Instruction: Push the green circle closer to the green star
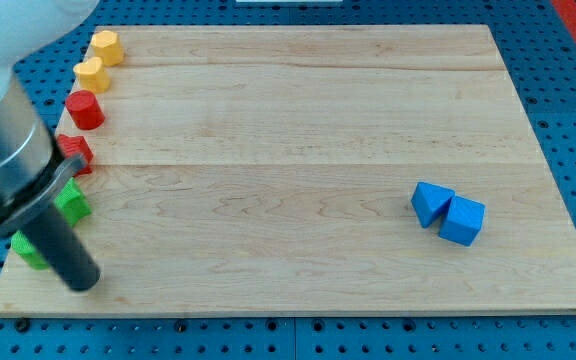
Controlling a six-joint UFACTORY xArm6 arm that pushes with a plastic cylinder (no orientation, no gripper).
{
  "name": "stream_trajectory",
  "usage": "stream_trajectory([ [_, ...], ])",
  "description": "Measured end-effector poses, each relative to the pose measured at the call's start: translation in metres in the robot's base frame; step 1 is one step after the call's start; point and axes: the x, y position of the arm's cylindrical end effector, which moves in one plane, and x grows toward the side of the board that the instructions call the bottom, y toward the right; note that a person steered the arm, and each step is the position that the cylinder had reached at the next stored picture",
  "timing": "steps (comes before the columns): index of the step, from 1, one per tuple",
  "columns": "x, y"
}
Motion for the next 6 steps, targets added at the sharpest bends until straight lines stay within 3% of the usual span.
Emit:
stream_trajectory([
  [1,0.013,-0.032],
  [3,-0.038,-0.031],
  [4,-0.044,-0.019],
  [5,-0.064,0.019],
  [6,-0.083,0.002],
])
